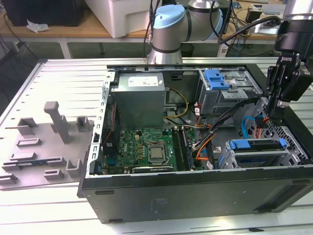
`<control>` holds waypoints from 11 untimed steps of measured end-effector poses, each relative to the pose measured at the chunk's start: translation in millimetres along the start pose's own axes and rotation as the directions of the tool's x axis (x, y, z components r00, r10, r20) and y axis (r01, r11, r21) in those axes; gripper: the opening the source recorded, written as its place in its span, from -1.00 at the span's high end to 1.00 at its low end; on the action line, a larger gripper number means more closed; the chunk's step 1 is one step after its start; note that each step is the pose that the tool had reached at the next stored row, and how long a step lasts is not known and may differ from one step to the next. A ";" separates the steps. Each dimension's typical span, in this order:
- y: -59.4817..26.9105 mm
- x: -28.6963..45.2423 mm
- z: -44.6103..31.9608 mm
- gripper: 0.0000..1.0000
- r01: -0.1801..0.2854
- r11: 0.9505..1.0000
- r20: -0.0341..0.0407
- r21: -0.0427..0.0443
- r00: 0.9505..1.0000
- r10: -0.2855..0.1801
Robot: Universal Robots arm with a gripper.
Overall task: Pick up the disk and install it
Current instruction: 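Insert the first disk wire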
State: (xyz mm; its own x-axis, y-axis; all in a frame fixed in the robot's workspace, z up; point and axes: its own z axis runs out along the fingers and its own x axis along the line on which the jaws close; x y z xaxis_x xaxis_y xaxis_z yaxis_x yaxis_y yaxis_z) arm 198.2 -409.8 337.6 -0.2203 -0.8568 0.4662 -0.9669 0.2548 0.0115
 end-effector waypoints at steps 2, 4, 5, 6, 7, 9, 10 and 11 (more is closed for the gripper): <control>0.0 0.0 0.0 0.32 0.000 1.000 0.000 0.000 1.000 0.000; 0.0 0.0 0.0 0.48 0.000 1.000 0.000 0.000 1.000 0.000; 0.0 0.0 0.0 0.61 0.000 1.000 0.000 0.000 1.000 0.000; 0.0 0.0 0.1 0.66 0.000 1.000 0.000 0.000 1.000 0.000; 0.0 0.0 0.1 0.66 0.000 1.000 0.000 0.000 1.000 0.000; 0.0 -0.1 0.1 0.66 0.000 1.000 0.000 0.000 1.000 0.000; 0.0 -0.1 0.1 0.66 0.000 1.000 0.000 0.000 1.000 0.000; 0.0 -0.1 0.1 0.66 0.000 1.000 0.000 0.000 1.000 0.000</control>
State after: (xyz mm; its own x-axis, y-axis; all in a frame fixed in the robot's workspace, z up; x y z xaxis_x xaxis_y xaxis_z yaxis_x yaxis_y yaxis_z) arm 198.2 -409.8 337.4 -0.2202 -0.8568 0.4663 -0.9669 0.2548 0.0114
